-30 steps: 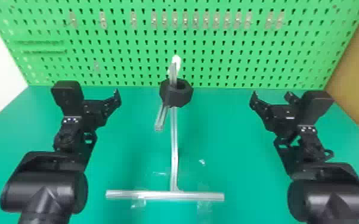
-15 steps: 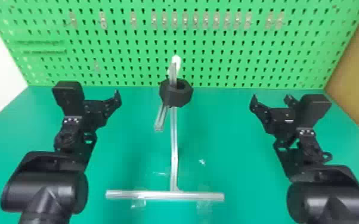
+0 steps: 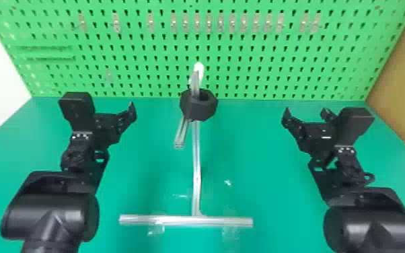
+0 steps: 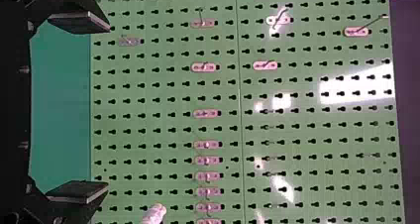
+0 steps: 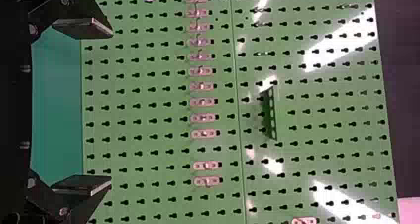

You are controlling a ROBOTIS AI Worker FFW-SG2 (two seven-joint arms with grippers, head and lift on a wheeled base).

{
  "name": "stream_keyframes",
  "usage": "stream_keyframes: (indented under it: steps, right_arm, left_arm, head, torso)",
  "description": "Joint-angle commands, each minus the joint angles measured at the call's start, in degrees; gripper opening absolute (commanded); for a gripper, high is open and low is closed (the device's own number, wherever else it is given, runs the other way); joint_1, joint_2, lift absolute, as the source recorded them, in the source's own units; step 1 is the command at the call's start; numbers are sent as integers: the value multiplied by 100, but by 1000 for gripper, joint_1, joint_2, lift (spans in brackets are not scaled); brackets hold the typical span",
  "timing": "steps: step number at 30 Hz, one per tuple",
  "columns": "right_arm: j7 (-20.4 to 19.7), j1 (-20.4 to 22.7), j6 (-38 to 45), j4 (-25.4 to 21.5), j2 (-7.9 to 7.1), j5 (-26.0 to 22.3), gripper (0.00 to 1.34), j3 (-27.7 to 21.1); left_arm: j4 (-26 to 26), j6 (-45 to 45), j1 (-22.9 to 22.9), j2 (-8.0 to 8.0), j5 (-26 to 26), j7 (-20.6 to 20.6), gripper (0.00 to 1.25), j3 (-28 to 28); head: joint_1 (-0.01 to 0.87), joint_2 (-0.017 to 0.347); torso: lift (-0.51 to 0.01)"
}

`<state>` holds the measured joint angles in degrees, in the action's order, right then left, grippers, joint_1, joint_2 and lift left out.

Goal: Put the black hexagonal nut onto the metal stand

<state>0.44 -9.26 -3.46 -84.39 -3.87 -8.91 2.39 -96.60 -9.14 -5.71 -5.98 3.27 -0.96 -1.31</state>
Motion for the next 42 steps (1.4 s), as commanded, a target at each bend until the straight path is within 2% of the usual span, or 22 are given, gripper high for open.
stream_keyframes:
  steps: [1,18,42]
  right_arm:
    - [0,-6,21,19,0,-6,1095,-1]
    - [0,-32,162,27,-35,100,1095,-19]
    - [0,-41,267,19,0,144,1095,-98]
  left_arm:
    - [0,0,-9,0,7,0,1092,8]
    - [0,0,0,0,-2,0,1092,0]
    - [115,237,9,0,-19,9,1092,8]
  head:
    - [693,81]
    - [693,81]
    - [693,81]
  torso:
    - [-1]
    - [-1]
    - [-1]
